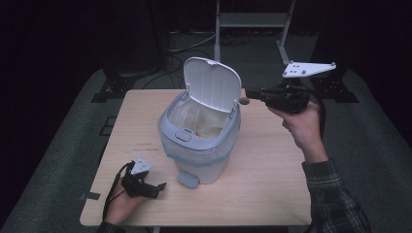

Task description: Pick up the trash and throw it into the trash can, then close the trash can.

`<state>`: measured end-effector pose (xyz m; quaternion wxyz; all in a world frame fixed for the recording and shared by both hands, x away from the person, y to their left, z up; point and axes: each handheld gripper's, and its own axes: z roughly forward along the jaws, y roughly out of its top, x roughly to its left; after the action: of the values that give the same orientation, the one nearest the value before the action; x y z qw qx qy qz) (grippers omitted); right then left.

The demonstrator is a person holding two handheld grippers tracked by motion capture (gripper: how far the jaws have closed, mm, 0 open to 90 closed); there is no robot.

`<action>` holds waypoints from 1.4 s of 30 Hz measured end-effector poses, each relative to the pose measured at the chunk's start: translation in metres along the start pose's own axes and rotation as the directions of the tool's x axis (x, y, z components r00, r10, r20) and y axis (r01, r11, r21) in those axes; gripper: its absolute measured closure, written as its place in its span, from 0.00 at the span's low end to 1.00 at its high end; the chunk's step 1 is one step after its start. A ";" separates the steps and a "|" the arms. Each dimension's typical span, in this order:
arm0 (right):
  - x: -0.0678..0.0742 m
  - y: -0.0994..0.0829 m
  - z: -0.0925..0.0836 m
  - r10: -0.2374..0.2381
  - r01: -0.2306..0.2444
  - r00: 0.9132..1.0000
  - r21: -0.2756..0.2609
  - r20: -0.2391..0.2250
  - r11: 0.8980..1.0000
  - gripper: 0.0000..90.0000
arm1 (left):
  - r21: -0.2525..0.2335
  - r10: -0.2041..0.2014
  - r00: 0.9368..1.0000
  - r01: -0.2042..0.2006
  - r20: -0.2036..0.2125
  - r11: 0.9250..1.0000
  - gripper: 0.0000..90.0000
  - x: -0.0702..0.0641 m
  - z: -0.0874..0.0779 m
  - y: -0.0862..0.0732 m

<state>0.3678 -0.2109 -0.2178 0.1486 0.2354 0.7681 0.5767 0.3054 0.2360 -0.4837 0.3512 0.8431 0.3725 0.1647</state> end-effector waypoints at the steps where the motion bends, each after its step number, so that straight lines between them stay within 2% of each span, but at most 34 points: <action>1: -0.001 0.000 0.000 -0.001 0.001 1.000 -0.001 0.003 1.000 1.00 | 0.000 0.000 1.000 0.000 0.000 1.000 0.00 0.000 0.000 0.000; 13: -0.010 0.004 0.007 0.015 -0.015 1.000 -0.007 0.022 1.000 1.00 | -0.001 0.000 1.000 0.000 0.000 1.000 0.00 0.000 0.000 0.000; 21: -0.017 0.006 0.021 0.029 -0.029 0.999 -0.001 0.027 1.000 1.00 | 0.000 0.000 1.000 0.000 0.000 1.000 0.00 0.000 0.000 0.000; 25: -0.018 0.009 0.026 0.043 -0.043 0.999 0.001 0.007 0.999 1.00 | 0.000 0.000 1.000 0.000 0.000 1.000 0.00 0.000 0.000 0.000; 35: -0.013 0.014 0.029 0.033 -0.033 0.999 -0.007 -0.010 0.999 1.00 | -0.001 0.000 1.000 0.000 0.000 1.000 0.00 0.000 0.000 0.000; 42: 0.000 0.017 0.032 0.016 -0.016 0.997 0.000 -0.070 1.000 1.00 | 0.001 0.000 1.000 0.000 0.001 1.000 0.00 0.000 0.000 0.000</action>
<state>0.3871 -0.1805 -0.2108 0.1169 0.2212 0.7708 0.5860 0.3054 0.2361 -0.4837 0.3512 0.8433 0.3723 0.1641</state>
